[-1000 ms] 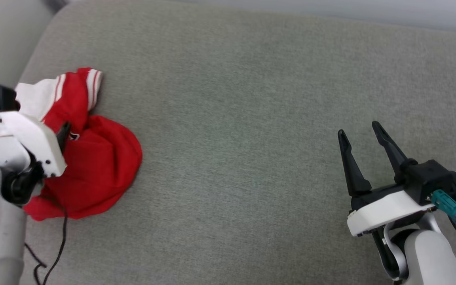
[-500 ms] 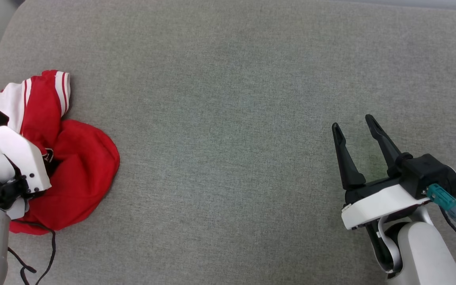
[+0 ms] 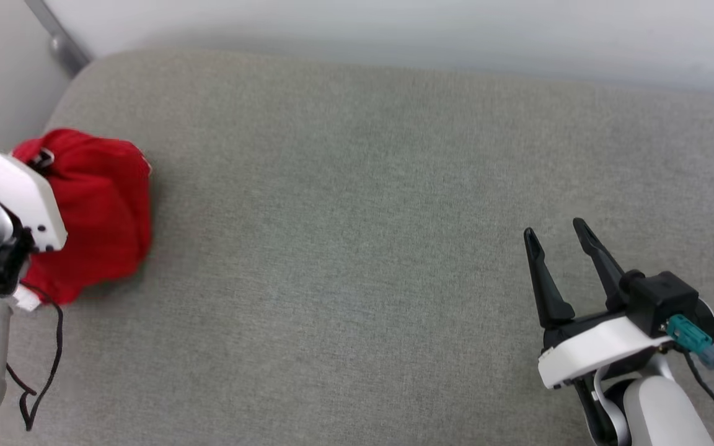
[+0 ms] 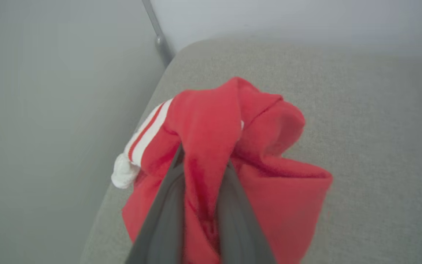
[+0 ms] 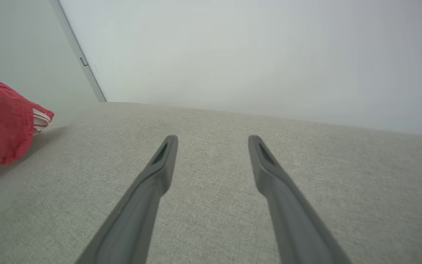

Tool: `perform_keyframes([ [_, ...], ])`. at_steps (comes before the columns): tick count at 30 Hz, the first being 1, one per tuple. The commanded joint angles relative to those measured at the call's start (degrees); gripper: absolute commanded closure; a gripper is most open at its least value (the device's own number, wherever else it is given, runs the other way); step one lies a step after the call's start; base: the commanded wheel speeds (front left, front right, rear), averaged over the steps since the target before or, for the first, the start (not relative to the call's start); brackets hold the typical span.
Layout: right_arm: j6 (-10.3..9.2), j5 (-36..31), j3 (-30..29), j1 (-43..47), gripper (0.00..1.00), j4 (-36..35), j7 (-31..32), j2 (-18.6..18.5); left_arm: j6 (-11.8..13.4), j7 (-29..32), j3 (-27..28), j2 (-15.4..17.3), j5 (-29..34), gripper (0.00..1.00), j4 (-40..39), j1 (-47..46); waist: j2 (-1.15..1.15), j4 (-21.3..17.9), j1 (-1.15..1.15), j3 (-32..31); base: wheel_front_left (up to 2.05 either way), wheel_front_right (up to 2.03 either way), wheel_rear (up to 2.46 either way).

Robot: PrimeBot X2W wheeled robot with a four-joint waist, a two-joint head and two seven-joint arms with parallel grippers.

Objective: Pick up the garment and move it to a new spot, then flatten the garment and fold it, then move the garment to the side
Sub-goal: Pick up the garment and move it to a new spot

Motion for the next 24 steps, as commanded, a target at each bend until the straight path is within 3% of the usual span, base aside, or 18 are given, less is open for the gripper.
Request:
perform_keyframes([
  [1, -0.02, 0.42, -0.1, 0.9, 0.0, 0.04, -0.13, 0.0, 0.58, -2.21, -0.29, -0.18, 0.84, 1.0, -0.72, -0.79, 0.0, 0.33, 0.0, -3.1, 0.0, 0.0, 0.0],
  [8, -0.02, 1.05, -1.45, 4.04, 0.0, -0.86, 0.28, 0.01, 2.98, -14.31, -1.47, -4.1, 2.99, 1.0, -4.89, -1.99, 0.0, -0.78, 0.0, -8.53, 0.0, 0.0, 0.0],
  [13, -0.02, 1.04, -2.72, 5.94, 0.0, -1.69, 0.86, 0.01, 3.26, -20.22, -3.22, -8.59, 3.21, 1.0, -8.05, -0.44, 0.0, -3.28, 0.0, -11.21, 0.0, 0.0, 0.0],
  [24, -0.02, 0.2, -4.84, 8.04, 0.0, -5.35, 3.3, 0.01, 0.55, -23.39, -10.25, -19.5, 1.3, 1.0, -14.35, 5.5, 0.0, -12.3, 0.0, -11.93, 0.0, 0.0, 0.0],
])
